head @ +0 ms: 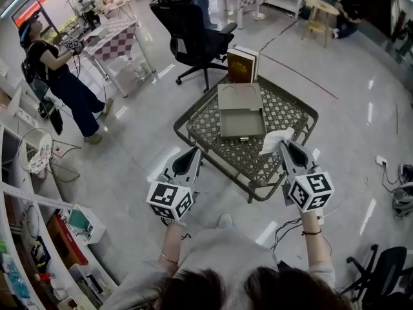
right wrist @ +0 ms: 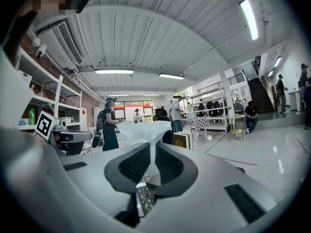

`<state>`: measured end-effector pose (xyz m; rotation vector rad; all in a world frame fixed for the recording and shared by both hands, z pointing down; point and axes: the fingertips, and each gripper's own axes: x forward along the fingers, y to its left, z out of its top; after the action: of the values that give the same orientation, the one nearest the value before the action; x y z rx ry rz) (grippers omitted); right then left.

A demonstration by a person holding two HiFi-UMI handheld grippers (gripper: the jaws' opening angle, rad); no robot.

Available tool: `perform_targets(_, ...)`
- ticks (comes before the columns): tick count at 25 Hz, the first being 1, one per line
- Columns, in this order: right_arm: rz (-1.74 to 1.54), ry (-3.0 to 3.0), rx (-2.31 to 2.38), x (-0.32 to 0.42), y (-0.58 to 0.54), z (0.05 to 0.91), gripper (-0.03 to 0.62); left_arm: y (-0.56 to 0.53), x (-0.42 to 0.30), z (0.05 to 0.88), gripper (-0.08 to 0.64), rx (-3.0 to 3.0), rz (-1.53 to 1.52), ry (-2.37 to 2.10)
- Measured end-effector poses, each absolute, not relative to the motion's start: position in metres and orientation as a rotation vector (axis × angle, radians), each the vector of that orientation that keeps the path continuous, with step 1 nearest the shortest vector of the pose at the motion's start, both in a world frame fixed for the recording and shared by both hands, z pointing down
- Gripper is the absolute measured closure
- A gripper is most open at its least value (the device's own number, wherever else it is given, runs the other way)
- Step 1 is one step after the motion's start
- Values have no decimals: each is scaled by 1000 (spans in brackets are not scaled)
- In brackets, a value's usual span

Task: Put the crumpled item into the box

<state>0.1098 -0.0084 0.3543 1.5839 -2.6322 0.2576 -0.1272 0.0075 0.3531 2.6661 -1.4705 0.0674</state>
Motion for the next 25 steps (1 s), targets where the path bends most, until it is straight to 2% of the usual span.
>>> perform_targets(9,278,-2609,1631,95,-40,361,540,-30,-139,362,543,2689,75,-1400)
perform_targets(25,456,-2517,1578,92,-88,416,540,-70,-115,415,543,2627,137,-1254)
